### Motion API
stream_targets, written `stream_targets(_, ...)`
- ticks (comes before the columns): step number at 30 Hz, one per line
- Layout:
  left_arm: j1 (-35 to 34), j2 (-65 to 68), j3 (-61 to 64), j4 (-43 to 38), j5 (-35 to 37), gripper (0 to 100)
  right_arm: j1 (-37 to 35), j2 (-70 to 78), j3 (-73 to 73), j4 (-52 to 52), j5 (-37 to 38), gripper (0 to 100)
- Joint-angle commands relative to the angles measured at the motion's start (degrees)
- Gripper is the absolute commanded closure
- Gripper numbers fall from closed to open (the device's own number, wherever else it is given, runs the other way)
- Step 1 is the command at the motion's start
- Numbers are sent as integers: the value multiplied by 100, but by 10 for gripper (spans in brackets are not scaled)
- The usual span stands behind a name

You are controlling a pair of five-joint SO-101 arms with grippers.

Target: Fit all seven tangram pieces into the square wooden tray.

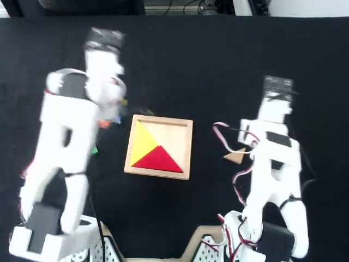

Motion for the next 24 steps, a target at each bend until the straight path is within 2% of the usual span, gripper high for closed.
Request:
stream_targets(1,998,-457,1868,-1978,677,970,308,-171,-330,-88,-220,987)
stream_targets(3,1156,-352,2167,-2382,826,970,290,-163,-312,-88,-220,987)
stream_targets(14,1552,1319,1569,-2593,1196,970,62,-163,-163,-396,-176,987)
stream_targets(24,1710,1486,1657,-2567,1389,970,53,-163,-163,-404,-176,987)
